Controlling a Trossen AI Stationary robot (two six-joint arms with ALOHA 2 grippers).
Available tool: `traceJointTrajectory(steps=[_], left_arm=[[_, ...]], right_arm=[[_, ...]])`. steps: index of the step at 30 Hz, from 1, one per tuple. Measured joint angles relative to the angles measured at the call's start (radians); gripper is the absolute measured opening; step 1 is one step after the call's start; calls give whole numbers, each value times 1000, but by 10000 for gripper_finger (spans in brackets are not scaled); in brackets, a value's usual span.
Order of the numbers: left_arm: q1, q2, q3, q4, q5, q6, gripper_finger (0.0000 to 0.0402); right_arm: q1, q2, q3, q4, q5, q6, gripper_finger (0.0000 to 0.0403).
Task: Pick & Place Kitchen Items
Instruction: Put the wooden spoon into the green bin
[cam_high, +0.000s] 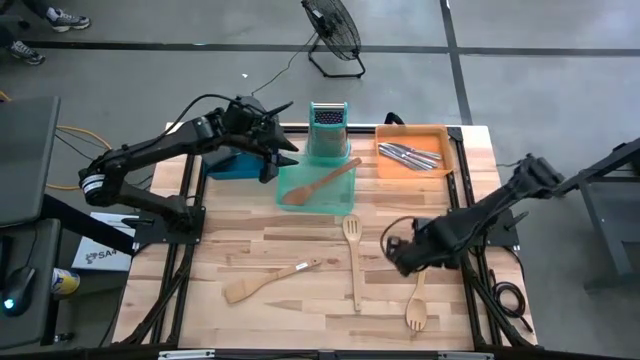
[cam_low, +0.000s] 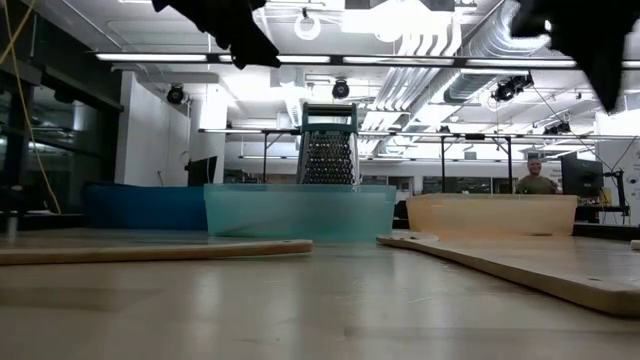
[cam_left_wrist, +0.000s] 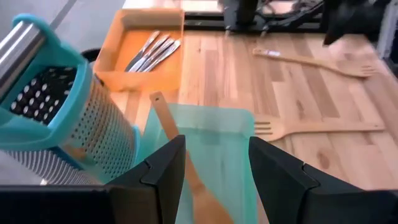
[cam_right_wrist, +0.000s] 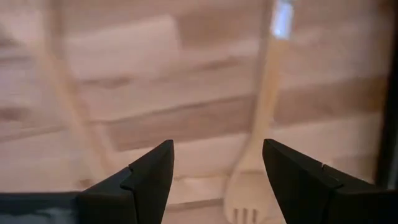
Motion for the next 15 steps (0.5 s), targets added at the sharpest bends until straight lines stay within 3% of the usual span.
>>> traceJointTrajectory(steps=[6,15], left_arm=[[0,-4,0,0,7,0,173],[0,-5,0,-2,40,0,173]], right_arm=[[70,146,0,83,-147,103,238],[162,298,1,209,-236,208,238]])
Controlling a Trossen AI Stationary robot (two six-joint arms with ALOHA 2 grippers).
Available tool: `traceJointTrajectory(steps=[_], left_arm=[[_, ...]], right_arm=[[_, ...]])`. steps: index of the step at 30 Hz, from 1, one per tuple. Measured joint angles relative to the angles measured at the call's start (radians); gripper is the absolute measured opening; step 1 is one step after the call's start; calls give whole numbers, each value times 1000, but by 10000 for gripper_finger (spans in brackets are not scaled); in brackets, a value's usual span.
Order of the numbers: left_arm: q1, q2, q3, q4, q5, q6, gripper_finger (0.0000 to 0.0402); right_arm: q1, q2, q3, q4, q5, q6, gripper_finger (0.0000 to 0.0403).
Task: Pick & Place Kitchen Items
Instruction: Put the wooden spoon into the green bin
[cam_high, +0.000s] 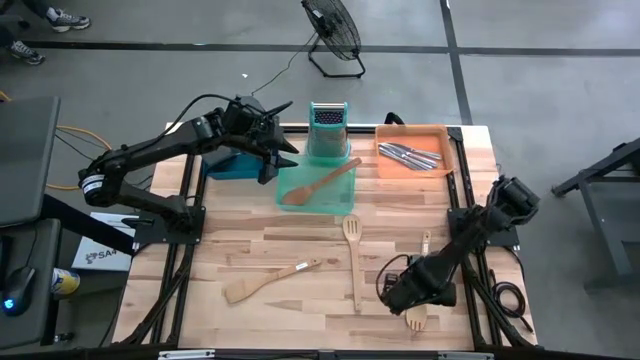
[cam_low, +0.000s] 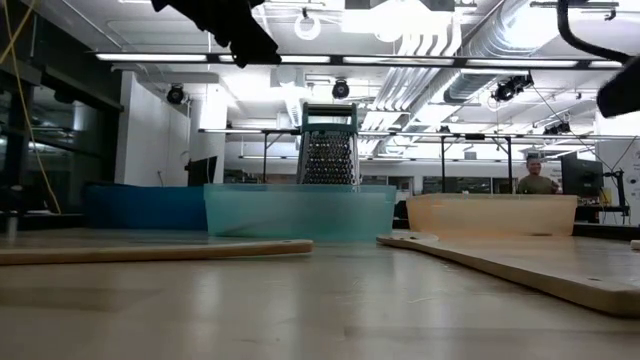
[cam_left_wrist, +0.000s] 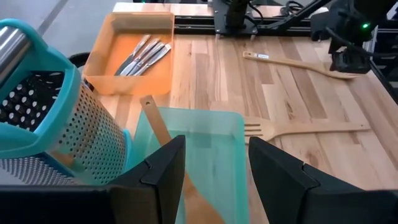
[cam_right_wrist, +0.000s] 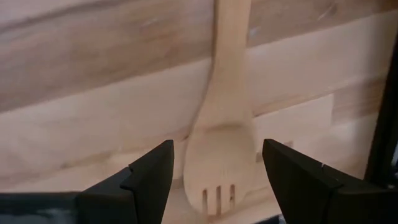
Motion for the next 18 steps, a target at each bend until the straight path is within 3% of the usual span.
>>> traceJointTrajectory(steps=[7,13,18], left_arm=[[0,0,0,-5,0,18,173],[0,0,0,-8,0,18,173],[0,0,0,-8,0,18,173]], right_arm=[[11,0,-11,-101,19,5,238],[16,0,-122,84,45,5,238],[8,-5,-169,116,53,2,238]])
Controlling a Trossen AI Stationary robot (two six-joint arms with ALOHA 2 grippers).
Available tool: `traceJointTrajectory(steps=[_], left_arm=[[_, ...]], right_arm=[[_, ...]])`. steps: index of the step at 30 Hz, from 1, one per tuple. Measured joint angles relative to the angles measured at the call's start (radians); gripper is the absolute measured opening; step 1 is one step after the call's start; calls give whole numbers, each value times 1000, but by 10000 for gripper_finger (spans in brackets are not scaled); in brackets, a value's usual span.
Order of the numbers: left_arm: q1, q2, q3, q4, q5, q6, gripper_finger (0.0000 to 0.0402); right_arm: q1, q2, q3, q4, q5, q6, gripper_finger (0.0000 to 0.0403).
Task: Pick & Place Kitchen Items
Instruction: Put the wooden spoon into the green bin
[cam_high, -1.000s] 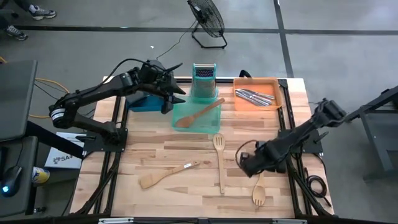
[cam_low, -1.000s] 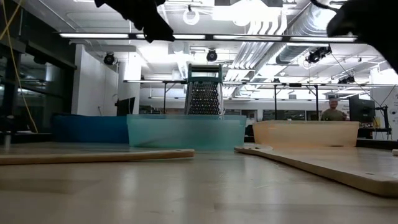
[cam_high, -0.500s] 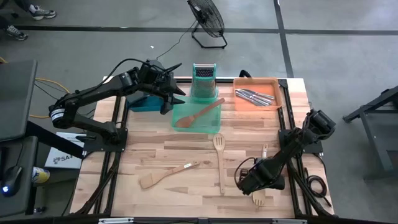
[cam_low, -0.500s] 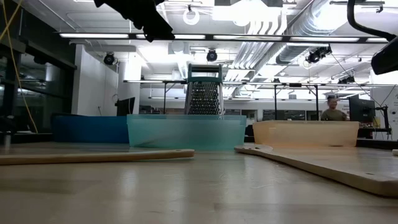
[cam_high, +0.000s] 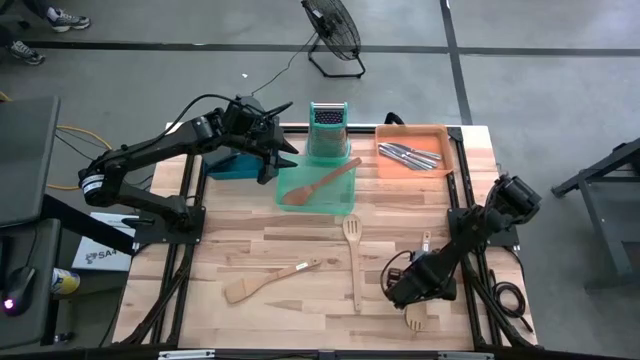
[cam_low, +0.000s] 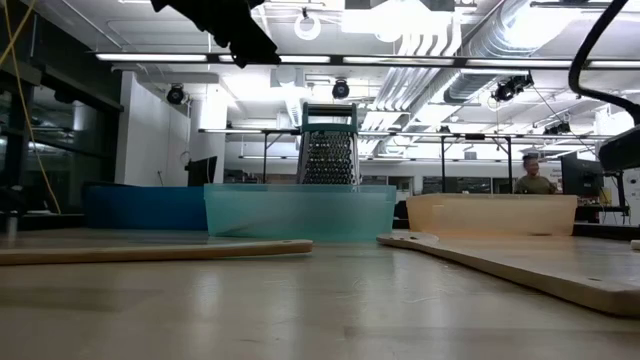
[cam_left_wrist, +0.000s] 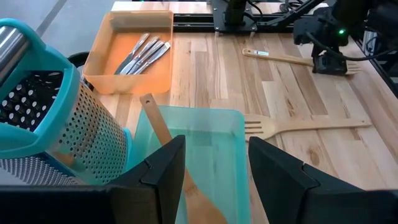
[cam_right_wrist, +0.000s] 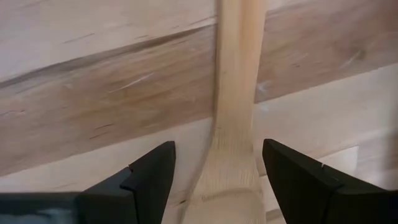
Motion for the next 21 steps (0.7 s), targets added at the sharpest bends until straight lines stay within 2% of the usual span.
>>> traceJointTrajectory(steps=[8,11,21], left_arm=[[0,0,0,-1,0,0,173],[0,0,0,-4,0,0,173],[0,1,0,-8,-1,-1,173]], right_arm=[[1,-12,-101,160,2,-1,237],[0,-13,-110,165,-4,-1,226],[-2,-13,-111,169,-6,-12,116]])
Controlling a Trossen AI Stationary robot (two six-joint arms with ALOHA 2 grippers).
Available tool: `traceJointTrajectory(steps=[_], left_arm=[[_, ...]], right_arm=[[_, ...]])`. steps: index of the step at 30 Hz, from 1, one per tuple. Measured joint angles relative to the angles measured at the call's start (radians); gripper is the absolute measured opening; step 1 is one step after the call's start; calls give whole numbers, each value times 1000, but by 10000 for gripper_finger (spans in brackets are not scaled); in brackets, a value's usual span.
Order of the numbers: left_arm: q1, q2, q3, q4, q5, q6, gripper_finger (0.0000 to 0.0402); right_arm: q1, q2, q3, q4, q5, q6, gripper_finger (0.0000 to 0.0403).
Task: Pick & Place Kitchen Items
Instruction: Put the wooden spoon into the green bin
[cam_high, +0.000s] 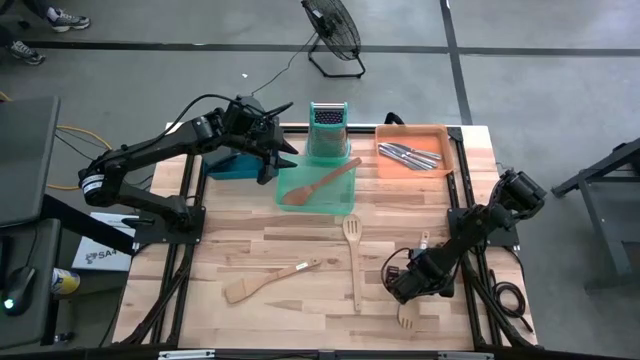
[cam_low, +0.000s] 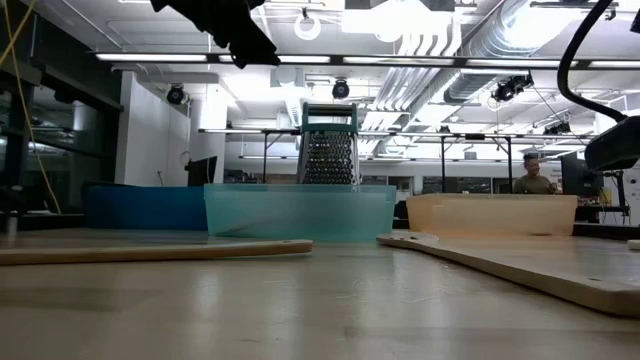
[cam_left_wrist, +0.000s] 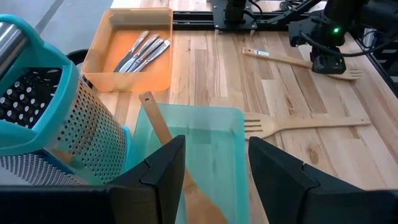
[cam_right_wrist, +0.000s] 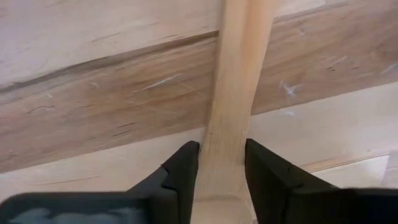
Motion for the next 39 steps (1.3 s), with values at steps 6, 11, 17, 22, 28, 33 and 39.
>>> traceJointTrajectory(steps=[6,11,17,22,28,33,39], left_arm=[[0,0,0,0,0,0,173],[0,0,0,-1,0,-1,173],[0,0,0,-15,-1,-1,173],[0,0,0,-15,-1,-1,173],[0,0,1,-15,-1,-7,173],[0,0,1,-15,-1,-26,173],[0,0,1,-15,-1,-32,173]], right_arm=[[0,0,0,3,-6,-34,95],[-9,-2,-2,26,5,-57,91],[-16,-35,-8,12,76,-103,90],[-17,-83,-8,15,185,-151,58],[-18,-146,-12,-5,298,-172,2],[-19,-185,-11,-34,338,-182,1],[-19,-191,-10,-58,296,-143,1]])
